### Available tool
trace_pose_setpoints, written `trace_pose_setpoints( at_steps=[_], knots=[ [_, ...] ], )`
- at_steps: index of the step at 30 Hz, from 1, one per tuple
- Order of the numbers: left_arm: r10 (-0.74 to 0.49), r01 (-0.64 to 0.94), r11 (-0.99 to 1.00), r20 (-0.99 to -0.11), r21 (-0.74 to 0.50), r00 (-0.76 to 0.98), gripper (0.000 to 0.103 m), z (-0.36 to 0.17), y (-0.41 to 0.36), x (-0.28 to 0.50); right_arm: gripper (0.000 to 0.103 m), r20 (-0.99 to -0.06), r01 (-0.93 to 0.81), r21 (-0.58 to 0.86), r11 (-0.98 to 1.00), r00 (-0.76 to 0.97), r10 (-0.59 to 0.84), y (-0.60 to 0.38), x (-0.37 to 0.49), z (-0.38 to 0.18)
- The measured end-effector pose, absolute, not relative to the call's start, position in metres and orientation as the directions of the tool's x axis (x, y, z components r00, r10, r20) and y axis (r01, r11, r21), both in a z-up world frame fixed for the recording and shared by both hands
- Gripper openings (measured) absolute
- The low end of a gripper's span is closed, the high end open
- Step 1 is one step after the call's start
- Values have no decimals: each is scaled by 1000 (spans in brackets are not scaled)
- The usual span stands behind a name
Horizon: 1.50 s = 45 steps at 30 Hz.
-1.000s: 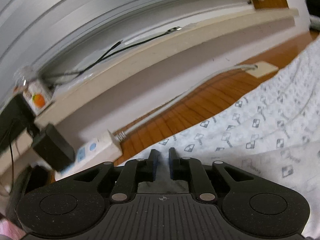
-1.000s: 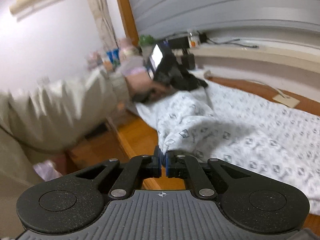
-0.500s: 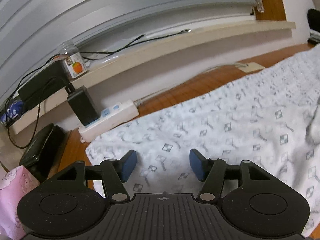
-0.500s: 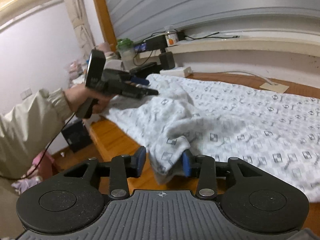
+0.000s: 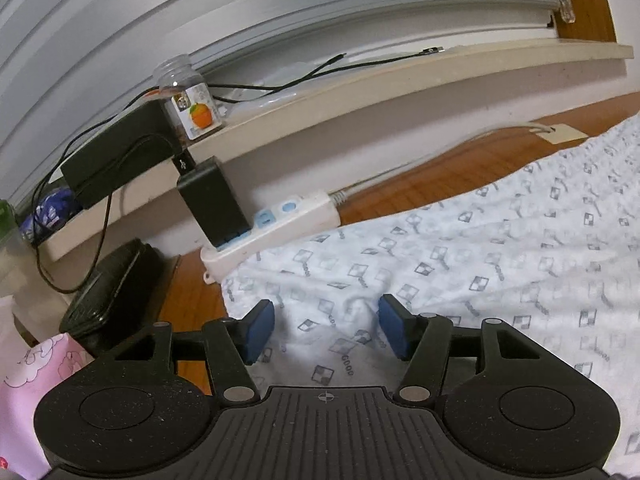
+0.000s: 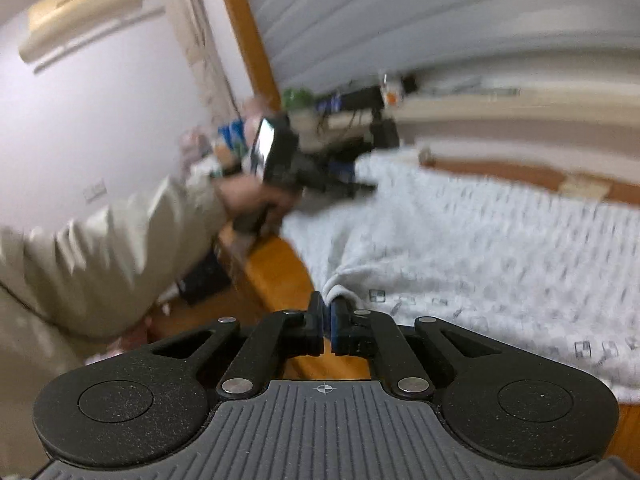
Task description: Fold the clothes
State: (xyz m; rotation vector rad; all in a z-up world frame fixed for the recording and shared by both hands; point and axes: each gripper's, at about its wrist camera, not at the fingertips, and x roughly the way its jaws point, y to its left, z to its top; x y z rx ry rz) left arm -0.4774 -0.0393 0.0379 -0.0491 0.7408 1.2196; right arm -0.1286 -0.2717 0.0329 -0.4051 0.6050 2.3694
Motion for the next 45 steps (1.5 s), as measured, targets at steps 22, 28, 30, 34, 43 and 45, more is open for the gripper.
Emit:
trace_pose_setpoints(
  at_steps=[22,28,30,34,43,45],
  knots=[
    [846,-872,290,-532,395,41,70,45,-65,-508,5,-463,-684,219,-696,-700,543,-280,-128,37],
    [872,-890,274,-485,364,70,72,65,-74,-486,5,-474,-669,150,-728,-695,541,-292,-118,49],
    [877,-889,307,-465,338,126,75,74,-79,-467,5,-484,-702,119,-702,-658,576,-290,-104,50],
    [855,-856,415,-453,307,252,76,83,-85,-414,6,-512,-787,52,-615,-550,660,-280,-70,47],
    [721,-745,642,-475,181,505,77,71,-87,-292,23,-514,-971,48,-234,-224,828,-261,59,24],
    [690,-719,676,-484,164,538,77,66,-87,-272,27,-510,-992,59,-115,-129,851,-262,98,19]
  ],
)
